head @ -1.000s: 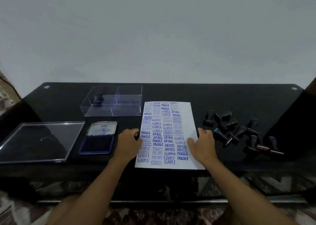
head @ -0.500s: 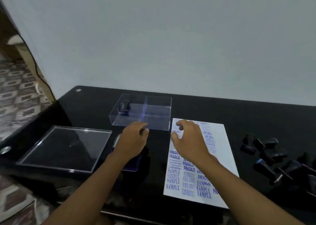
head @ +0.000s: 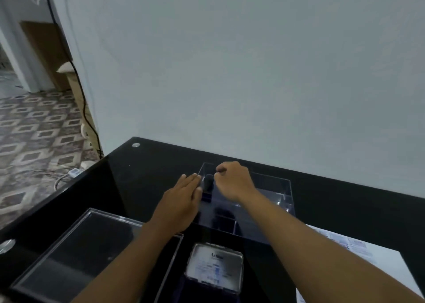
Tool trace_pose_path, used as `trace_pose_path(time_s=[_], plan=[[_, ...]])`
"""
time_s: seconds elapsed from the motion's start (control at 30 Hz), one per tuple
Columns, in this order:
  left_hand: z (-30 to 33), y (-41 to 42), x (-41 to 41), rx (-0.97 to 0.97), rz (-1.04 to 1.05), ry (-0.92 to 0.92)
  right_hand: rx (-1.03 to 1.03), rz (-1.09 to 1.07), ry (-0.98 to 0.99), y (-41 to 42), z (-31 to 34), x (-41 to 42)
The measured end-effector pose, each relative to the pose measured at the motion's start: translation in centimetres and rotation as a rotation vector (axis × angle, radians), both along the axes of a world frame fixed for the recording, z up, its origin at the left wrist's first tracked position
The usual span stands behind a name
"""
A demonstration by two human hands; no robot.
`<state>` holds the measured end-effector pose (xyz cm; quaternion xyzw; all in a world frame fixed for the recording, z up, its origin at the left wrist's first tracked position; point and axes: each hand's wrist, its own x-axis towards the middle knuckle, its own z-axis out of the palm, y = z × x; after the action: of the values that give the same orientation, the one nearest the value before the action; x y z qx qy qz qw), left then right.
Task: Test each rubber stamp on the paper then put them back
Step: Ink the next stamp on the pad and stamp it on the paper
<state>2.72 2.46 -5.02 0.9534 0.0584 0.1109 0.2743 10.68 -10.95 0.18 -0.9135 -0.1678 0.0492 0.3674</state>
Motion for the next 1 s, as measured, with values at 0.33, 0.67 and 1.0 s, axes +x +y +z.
trace_pose_path(time_s=[0.33,0.67,1.0], plan=[[-2.4,0.5,0.3,-0.031,-0.013,-0.098,-0.315,0.009,0.076,4.5,-4.5,5.3],[-1.0,0.0,0.6,0.085,0.032,0.106,0.069,-0.073,-0.057,1.9,-1.1,3.4],[3.3,-1.4,-4.5,0.042,0.008,-0.043,0.138,0.017,-0.165,-3.9,6.1,-5.5]])
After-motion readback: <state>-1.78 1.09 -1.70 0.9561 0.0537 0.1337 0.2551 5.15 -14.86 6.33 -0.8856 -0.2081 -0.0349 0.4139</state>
